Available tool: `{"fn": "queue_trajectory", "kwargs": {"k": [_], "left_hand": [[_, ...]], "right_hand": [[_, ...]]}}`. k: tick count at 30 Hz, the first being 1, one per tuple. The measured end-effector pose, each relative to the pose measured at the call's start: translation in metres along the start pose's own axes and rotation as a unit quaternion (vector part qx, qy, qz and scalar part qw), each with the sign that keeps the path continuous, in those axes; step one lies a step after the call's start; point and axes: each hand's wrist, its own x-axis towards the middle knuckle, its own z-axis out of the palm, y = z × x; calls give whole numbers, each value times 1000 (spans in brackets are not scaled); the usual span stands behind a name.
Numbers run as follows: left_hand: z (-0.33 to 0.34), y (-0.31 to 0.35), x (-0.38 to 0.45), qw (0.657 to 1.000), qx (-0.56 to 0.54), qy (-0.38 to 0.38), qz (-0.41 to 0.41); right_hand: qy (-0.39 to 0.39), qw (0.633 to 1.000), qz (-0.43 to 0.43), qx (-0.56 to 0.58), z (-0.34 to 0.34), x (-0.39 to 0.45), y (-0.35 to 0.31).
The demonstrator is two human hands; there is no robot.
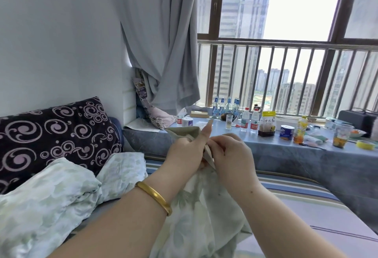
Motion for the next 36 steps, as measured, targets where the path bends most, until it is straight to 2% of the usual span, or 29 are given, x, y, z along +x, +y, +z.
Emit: {"fn": "queue_trajectory", "kwargs": {"k": [4,10,20,26,30,32,34,36], "left_hand": [[2,-1,-1,993,-107,-20,-47],[4,2,-2,968,-224,-12,-108],[6,-9,4,964,-228,-6,-134],[1,-6,0,983,-168,-21,-64],[2,2,-2,989,-137,-46,-7],[3,6,-3,991,-125,-41,21],[5,9,-5,995,-80,-27,46],[8,8,-6,996,-74,-13,45]], "right_hand": [[24,999,-36,-2,-1,-3,3],[-13,999,-20,34,-7,-1,4],[-63,994,12,88,-17,-5,9],[-141,989,22,48,-29,5,4],[-84,995,-57,-10,-33,12,1],[-44,995,-82,27,-32,12,0],[-8,993,-45,107,-28,8,-3],[17,980,35,197,-21,0,-8]]}}
